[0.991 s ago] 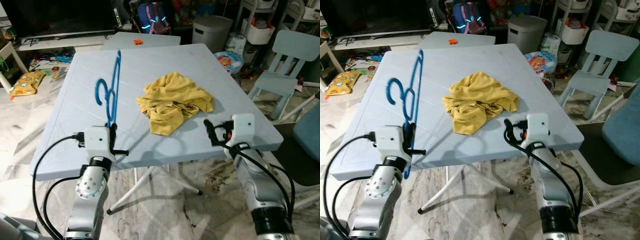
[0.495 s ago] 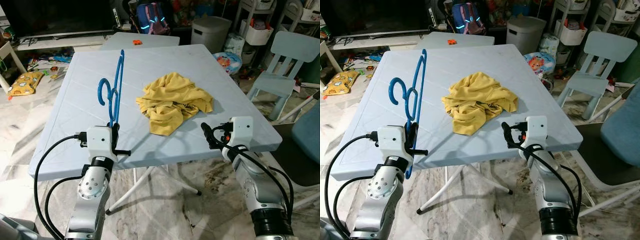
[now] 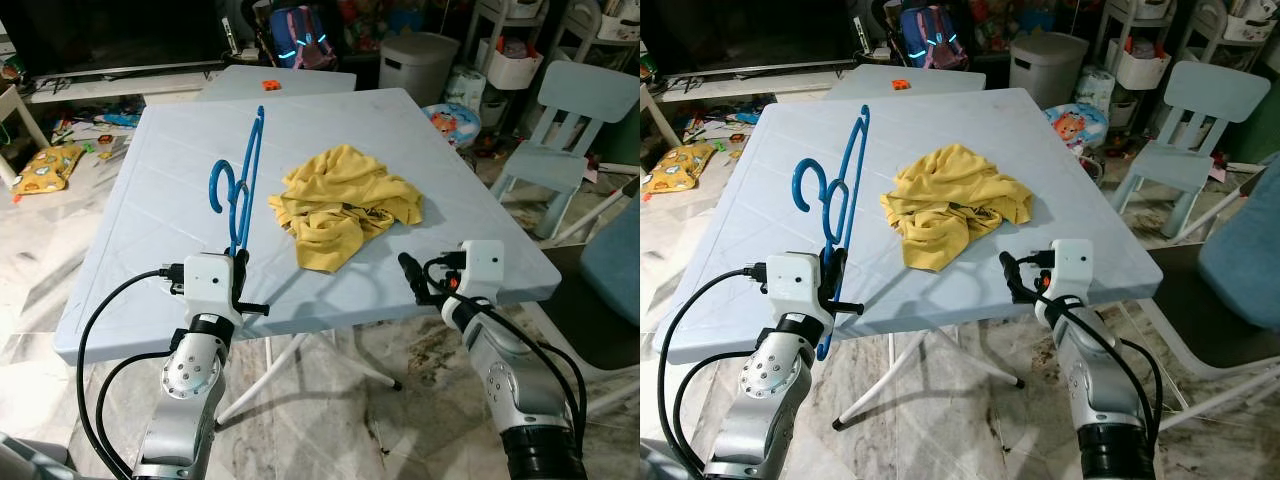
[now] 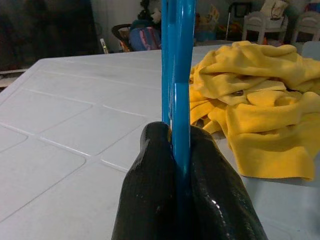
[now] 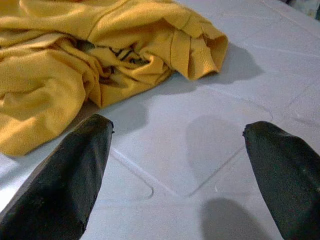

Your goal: Hang hanger

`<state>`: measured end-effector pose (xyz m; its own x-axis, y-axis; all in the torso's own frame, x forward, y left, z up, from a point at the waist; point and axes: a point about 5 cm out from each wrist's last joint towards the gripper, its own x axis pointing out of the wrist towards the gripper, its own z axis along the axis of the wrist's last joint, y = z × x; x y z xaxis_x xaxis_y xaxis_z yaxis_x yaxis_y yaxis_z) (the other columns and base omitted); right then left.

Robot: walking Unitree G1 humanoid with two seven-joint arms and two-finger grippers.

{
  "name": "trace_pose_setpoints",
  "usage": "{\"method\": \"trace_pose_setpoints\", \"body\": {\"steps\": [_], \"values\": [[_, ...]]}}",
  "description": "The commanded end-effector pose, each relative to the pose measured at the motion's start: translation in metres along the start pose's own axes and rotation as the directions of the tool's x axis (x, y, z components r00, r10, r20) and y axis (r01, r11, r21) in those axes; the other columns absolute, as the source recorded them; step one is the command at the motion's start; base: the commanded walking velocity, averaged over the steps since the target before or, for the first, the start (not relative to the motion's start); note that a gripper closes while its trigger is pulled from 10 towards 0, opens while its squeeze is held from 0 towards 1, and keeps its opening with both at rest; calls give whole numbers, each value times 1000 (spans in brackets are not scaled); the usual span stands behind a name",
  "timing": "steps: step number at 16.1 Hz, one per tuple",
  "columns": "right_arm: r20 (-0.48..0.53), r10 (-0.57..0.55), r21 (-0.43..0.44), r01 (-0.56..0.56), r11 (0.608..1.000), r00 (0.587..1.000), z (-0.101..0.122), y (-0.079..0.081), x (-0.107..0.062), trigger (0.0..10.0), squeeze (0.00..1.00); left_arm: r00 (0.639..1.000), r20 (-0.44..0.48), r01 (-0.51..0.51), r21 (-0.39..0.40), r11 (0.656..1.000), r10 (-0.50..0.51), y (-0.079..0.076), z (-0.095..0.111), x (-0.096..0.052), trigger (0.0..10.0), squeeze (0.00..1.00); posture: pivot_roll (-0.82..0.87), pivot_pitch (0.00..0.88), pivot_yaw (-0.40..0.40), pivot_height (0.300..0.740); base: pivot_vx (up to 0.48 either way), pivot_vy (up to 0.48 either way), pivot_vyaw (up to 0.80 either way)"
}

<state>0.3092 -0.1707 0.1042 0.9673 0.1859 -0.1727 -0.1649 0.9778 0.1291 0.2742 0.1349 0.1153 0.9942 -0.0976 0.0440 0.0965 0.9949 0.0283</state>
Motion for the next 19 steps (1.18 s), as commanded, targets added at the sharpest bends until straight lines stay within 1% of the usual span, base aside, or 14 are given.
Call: {"method": "trace_pose_setpoints", "body": {"steps": [1, 10, 11, 14, 16, 17, 19], "values": [[13, 8, 2, -8, 1000, 1000, 6, 1, -1, 10000, 0, 1000, 6, 6, 8, 1000, -6, -2, 3, 2, 10000, 0, -99, 0, 13, 740, -345, 0, 0], [6, 30, 20, -30, 999, 1000, 8, 5, 2, 10000, 0, 1000, 1, 11, 8, 1000, -11, -3, 4, 1, 10000, 0, -90, 0, 16, 740, -345, 0, 0], [13, 34, 6, -34, 999, 999, 9, 4, 1, 10000, 0, 1000, 2, 17, 7, 1000, -17, -4, 4, 2, 10000, 0, -90, 0, 18, 740, -345, 0, 0], [16, 34, -2, -34, 999, 999, 10, 0, 1, 10000, 0, 1000, 2, 21, 7, 1000, -21, -5, 4, 3, 10000, 0, -89, 0, 17, 740, -346, 0, 0], [18, 43, -21, -42, 999, 999, 11, 1, 2, 10000, 0, 1000, 2, 24, 7, 1000, -24, -5, 4, 2, 10000, 0, -87, 0, 17, 740, -347, 0, 0], [24, 46, -50, -44, 998, 999, 12, 2, 3, 10000, 0, 1000, 2, 27, 6, 1000, -27, -6, 4, 2, 10000, 0, -86, 0, 18, 740, -345, 0, 0], [30, 35, -64, -33, 997, 999, 12, 4, 4, 10000, 0, 1000, -1, 31, 7, 999, -31, -7, 4, 2, 10000, 0, -83, 0, 20, 740, -347, 0, 0]]}}
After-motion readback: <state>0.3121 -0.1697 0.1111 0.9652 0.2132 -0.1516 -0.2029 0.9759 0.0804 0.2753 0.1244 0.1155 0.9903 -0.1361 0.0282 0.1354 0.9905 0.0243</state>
